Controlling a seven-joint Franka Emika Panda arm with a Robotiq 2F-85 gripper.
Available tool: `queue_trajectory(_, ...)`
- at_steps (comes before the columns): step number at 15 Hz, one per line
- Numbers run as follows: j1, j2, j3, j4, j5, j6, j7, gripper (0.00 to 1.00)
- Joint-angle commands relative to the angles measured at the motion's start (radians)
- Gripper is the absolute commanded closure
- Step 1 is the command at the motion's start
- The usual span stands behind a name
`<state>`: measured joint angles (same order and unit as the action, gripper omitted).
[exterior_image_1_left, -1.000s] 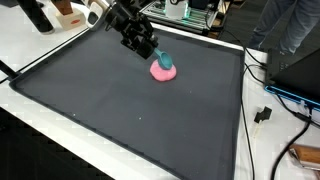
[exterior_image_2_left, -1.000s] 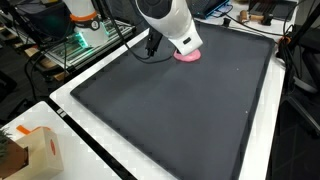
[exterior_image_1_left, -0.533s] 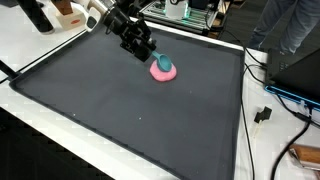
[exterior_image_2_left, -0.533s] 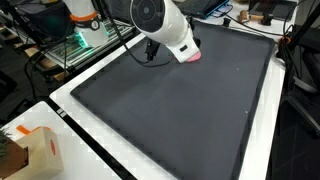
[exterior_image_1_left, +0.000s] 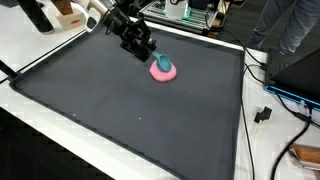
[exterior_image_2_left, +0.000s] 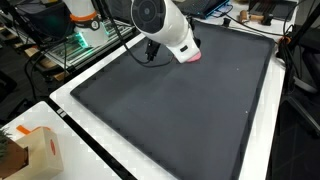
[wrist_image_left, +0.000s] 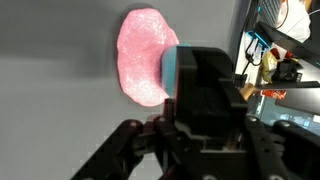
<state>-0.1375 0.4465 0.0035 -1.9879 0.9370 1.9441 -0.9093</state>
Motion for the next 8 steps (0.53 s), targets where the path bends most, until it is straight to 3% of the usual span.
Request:
queue_trajectory(1,-0.041,0.053,0.002,0.031,0.04,-0.064,-0.069,0.75)
queue_trajectory(5,-0.086,0.111,0.0,0.043,0.117,-0.133,-0.211,0.75)
queue_trajectory(8,-0.081,0.141,-0.015,0.032,0.129,-0.135,-0.29,0.75)
